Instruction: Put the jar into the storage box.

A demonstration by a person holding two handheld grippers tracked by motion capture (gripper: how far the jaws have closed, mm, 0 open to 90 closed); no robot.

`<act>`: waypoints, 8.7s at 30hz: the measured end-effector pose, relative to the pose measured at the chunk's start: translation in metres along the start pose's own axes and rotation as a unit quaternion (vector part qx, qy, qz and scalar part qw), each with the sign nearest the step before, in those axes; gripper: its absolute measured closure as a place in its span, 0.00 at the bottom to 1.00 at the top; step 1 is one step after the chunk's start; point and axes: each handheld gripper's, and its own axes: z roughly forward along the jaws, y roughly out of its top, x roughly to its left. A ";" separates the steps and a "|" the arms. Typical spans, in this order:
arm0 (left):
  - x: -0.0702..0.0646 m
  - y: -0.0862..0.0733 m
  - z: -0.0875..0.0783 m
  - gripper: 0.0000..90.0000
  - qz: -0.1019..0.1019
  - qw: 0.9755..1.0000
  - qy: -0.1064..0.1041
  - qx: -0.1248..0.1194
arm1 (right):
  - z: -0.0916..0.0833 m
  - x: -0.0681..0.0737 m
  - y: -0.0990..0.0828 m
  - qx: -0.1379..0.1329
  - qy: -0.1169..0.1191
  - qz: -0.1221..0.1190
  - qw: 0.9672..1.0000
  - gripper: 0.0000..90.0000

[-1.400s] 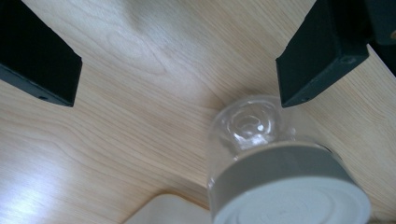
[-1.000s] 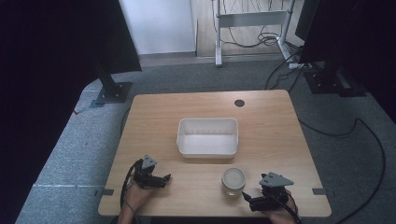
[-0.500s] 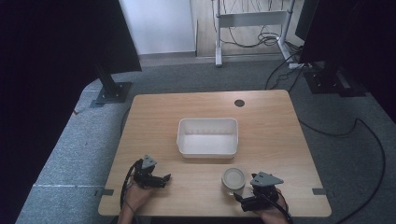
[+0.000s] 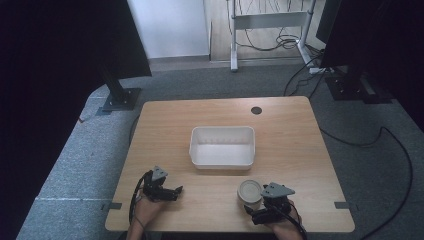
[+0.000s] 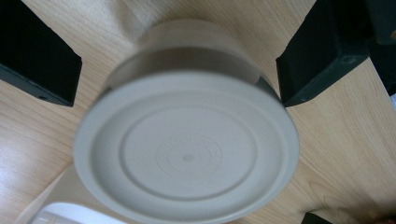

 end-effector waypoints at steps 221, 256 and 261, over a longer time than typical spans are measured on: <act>0.000 0.000 0.000 0.00 -0.003 1.000 0.003 0.001 | 0.165 -0.024 0.136 0.042 -0.062 0.022 0.997 0.10; 0.000 0.000 -0.001 0.02 -0.005 1.000 0.006 -0.002 | 0.142 -0.020 0.140 0.023 -0.057 0.003 0.998 0.03; 0.000 0.000 -0.001 0.02 -0.005 1.000 0.006 -0.002 | 0.135 -0.020 0.142 0.020 -0.055 0.002 0.998 0.03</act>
